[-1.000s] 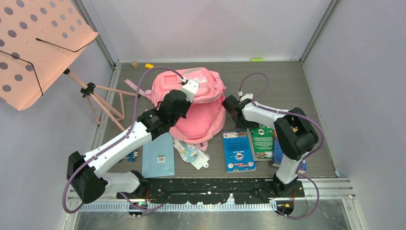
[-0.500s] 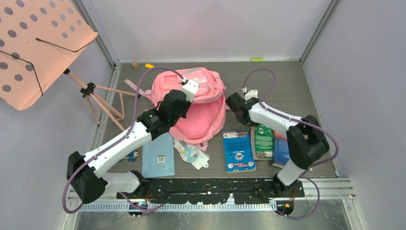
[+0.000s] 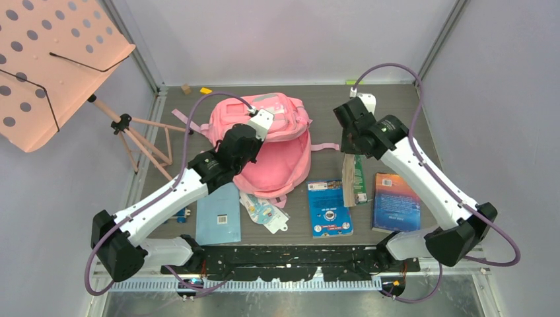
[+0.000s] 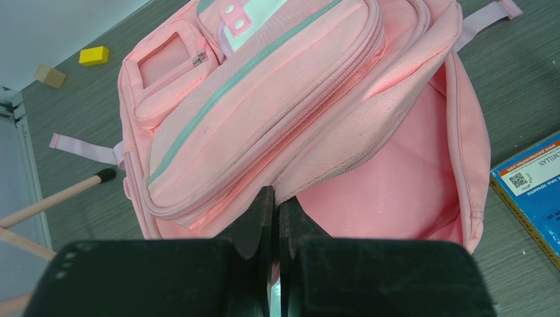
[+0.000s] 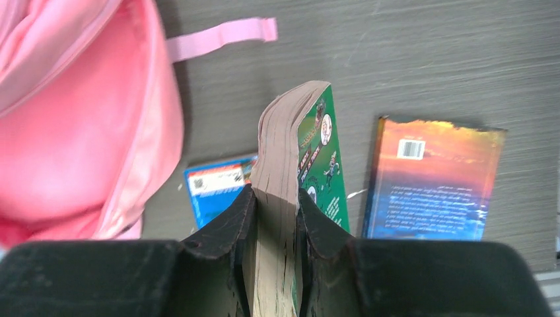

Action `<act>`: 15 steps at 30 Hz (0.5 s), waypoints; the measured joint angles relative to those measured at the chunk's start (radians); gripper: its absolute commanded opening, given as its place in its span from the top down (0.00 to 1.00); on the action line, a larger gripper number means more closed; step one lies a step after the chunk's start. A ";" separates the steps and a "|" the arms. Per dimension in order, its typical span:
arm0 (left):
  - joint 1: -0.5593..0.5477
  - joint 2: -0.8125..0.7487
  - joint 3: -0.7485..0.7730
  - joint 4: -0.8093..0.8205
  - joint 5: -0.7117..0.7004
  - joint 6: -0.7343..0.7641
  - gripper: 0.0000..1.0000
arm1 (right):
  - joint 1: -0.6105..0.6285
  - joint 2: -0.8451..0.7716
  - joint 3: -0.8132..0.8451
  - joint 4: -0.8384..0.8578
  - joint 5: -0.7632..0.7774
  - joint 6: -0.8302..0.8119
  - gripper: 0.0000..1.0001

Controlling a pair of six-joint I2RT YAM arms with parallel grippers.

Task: Pack the student bag
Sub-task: Pick up the book from the center of the board.

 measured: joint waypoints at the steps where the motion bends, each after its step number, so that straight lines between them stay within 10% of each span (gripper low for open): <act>1: 0.000 0.000 0.000 0.000 0.000 0.000 1.00 | 0.000 -0.009 0.019 -0.024 -0.037 -0.006 1.00; 15: 0.000 0.000 0.000 0.000 0.004 0.000 1.00 | 0.001 -0.018 -0.061 -0.069 -0.629 -0.019 1.00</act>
